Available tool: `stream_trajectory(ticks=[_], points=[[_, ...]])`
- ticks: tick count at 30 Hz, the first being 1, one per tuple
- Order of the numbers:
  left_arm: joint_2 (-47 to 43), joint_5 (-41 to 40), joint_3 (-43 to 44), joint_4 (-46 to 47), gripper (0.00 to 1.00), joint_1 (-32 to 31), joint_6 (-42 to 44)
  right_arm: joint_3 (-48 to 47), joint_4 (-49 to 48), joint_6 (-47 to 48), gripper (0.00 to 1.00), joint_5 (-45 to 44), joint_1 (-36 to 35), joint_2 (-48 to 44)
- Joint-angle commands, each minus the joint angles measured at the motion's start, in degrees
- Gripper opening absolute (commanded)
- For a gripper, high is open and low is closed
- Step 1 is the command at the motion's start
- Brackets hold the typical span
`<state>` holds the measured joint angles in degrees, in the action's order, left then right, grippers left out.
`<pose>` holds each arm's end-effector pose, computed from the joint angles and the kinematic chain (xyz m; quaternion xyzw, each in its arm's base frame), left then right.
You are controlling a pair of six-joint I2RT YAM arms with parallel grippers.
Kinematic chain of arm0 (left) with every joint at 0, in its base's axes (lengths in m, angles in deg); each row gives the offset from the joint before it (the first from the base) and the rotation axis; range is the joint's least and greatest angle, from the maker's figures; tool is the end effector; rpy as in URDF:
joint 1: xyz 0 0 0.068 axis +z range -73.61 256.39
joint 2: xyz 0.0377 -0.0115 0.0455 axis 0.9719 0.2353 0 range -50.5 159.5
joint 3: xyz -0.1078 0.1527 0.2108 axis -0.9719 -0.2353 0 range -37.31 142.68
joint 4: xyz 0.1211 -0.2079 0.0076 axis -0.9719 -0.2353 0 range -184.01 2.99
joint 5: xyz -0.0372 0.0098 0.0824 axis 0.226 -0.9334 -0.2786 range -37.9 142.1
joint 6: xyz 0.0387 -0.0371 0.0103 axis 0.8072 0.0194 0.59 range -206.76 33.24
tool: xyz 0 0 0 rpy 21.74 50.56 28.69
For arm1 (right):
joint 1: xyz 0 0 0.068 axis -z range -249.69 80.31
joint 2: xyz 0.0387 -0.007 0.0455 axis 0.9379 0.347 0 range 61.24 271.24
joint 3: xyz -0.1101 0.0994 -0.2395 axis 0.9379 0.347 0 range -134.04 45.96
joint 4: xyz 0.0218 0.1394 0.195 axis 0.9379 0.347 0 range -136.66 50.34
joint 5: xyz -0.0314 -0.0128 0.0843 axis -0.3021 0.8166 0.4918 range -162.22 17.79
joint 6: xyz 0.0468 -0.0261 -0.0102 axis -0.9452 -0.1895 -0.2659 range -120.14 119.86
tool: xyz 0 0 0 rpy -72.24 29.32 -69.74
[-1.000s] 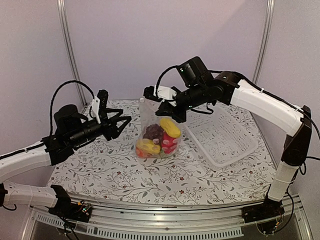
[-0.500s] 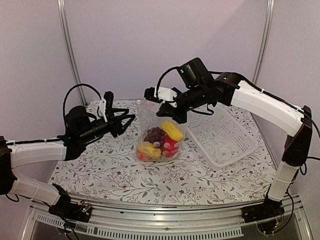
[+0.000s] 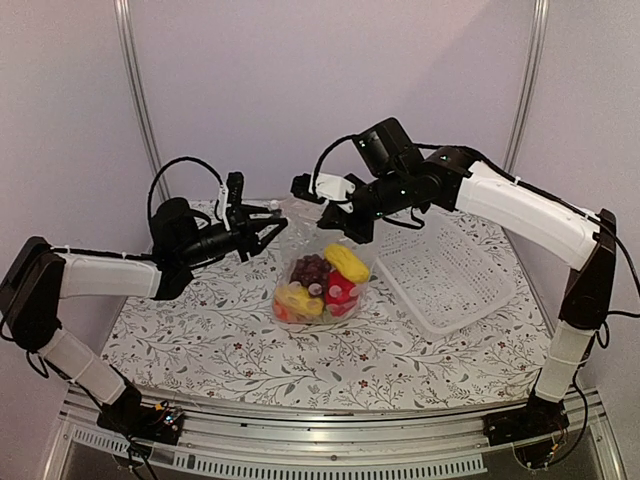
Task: Place the food in the zip-top bag and seal the zipper
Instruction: Pass from the right arm to the left
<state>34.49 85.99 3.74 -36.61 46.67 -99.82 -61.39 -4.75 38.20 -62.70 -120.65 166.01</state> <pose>0.2522 -0.1674 0.2861 0.3074 0.5990 -0.4410 0.5936 0.2438 0.3102 0.3779 -0.6582 0.6158 0.1214 0.4157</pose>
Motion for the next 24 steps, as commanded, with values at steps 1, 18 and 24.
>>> stream_trajectory(ticks=[1,18,24], points=[[3.14,4.93,2.93,4.18,0.36,1.13,-2.37,-1.37,-1.12,-0.68,0.00,-1.99,1.16,1.46],[9.44,9.73,3.83,17.05,0.19,4.02,-13.81,-1.72,-1.72,-1.21,0.00,-3.19,1.65,2.21],[10.71,11.72,5.12,17.64,0.15,4.01,-14.17,-1.81,-1.72,-1.41,0.00,-3.37,1.65,2.02]])
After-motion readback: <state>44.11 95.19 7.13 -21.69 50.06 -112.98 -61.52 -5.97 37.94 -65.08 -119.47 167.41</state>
